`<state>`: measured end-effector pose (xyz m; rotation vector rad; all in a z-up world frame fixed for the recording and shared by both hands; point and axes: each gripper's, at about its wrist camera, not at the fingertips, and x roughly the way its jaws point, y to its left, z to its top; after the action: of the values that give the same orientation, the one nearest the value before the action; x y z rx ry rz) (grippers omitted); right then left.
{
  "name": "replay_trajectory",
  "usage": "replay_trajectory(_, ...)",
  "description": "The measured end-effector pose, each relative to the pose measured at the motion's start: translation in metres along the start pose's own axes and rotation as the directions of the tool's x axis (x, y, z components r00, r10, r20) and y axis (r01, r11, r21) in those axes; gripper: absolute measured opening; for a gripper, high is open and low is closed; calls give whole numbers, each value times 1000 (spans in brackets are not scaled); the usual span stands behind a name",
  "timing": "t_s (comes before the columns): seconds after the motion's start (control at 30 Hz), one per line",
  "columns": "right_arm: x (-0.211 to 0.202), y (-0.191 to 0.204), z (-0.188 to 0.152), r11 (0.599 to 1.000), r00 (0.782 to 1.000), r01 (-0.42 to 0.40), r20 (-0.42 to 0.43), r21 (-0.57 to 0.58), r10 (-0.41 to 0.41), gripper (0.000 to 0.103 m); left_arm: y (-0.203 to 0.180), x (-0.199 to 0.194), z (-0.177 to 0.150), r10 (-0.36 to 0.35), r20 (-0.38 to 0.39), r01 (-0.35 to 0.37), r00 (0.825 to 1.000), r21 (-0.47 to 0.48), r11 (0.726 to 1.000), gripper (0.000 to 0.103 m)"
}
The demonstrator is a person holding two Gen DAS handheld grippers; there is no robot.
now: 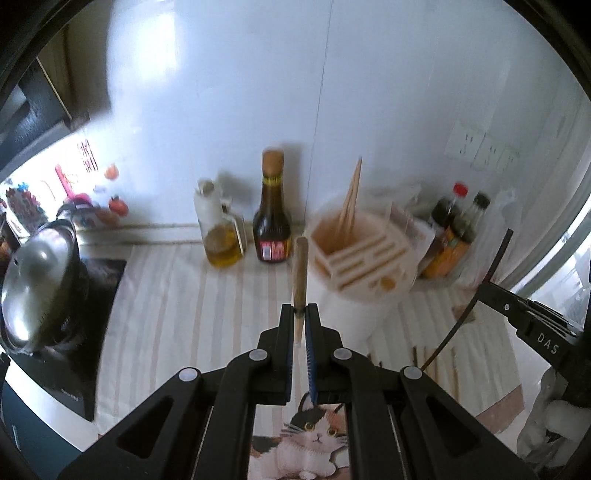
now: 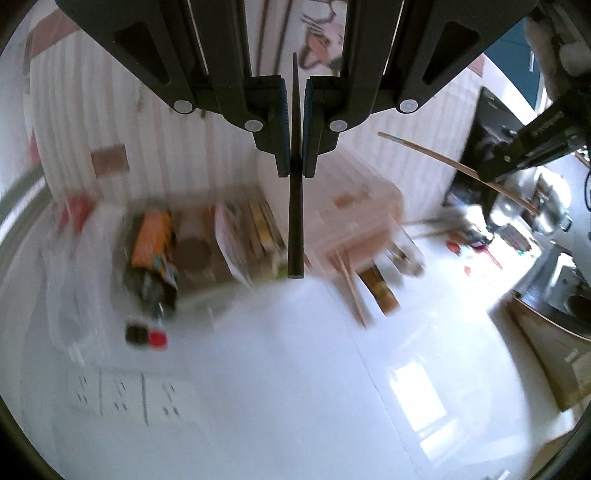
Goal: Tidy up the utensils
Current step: 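Carry both chopsticks to the pink holder and insert them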
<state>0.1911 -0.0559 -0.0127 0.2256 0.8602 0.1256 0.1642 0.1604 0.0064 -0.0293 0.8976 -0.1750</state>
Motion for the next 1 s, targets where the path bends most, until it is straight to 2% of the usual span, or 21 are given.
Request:
replay_trajectory(0.2,-29,22,47,996,994,-79,69,-40,82,6,3,-27,31,-3,65,4,998,-10,1000,3)
replay_trajectory(0.43,-50,43,105,991,981,-83,166,-105,99,6,0,-45,82,-10,141,12,990,-10,1000,3)
replay_trajectory(0.67,-26,49,156,993,969,-42,237,-109,67,6,-16,-13,118,-21,103,20,994,12,1000,3)
replay_trajectory(0.83,10,48,174,995,972,-39,227,-94,59,6,-25,23,124,-23,32,22,999,32,999,4)
replay_trajectory(1.0,43,44,176,995,978,-45,200,-86,62,6,-25,53,120,-24,-35,25,999,21,999,4)
